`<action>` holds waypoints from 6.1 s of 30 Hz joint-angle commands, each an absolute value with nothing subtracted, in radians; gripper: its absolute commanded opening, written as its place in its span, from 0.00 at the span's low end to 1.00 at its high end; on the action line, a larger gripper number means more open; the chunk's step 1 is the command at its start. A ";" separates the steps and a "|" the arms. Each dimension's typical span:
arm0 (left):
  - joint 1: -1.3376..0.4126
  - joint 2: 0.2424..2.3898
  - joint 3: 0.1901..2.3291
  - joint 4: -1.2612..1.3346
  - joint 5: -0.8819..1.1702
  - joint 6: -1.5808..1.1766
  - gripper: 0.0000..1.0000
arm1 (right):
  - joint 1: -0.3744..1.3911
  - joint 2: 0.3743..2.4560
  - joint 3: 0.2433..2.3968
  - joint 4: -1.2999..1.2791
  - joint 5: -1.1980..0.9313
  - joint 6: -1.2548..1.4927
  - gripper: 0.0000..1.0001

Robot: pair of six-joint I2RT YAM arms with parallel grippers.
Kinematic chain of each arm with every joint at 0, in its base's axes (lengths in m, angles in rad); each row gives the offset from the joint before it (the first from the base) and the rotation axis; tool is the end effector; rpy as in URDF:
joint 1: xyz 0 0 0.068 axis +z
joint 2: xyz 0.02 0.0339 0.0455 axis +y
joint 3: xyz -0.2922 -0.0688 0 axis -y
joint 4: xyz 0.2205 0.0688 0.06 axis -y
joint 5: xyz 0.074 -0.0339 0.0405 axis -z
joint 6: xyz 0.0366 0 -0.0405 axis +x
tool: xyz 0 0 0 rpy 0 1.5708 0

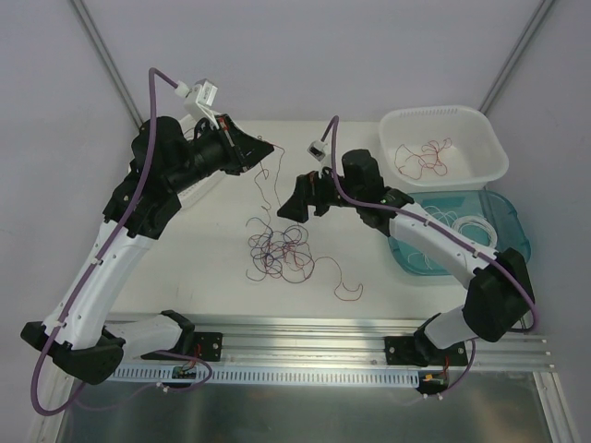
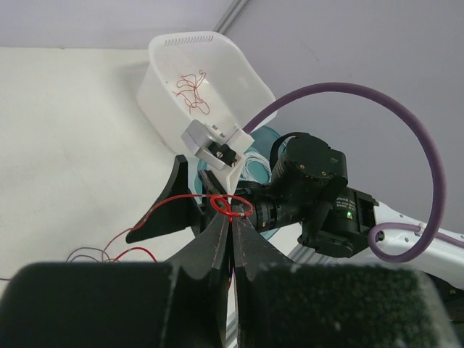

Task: Untangle the cables

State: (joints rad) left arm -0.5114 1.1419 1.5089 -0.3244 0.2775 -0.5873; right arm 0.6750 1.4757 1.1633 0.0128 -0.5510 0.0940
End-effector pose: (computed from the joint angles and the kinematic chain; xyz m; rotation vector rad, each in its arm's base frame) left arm 0.1624 -0.1026 0.5190 0.1739 1.6230 -1.0725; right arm 0.2386 0.2156 0.3627 -0.9321 1.7221 1.0327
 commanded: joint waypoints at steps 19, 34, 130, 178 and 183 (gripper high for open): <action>-0.535 1.146 1.539 -0.253 0.293 -0.634 0.00 | 0.744 1.603 1.362 0.230 -0.681 0.170 0.97; -0.548 1.112 1.526 -0.242 0.308 -0.653 0.00 | 0.761 1.638 1.321 0.201 -0.552 0.123 0.58; -0.391 1.121 0.566 0.018 -0.224 -0.585 0.80 | -0.301 1.331 1.970 -0.041 -0.865 0.709 0.01; -0.391 0.983 0.542 -0.061 0.137 -0.486 0.99 | -0.405 1.805 1.727 0.106 -0.580 0.454 0.01; -0.391 0.980 0.525 -0.063 0.140 -0.512 0.99 | -0.393 1.879 1.716 -0.183 -0.491 0.335 0.04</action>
State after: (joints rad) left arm -0.3920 0.9817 0.5369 -0.0662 0.1085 -0.4816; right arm -0.3988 1.8690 1.6913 -0.0196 -0.5510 0.4500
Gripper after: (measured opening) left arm 0.992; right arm 0.032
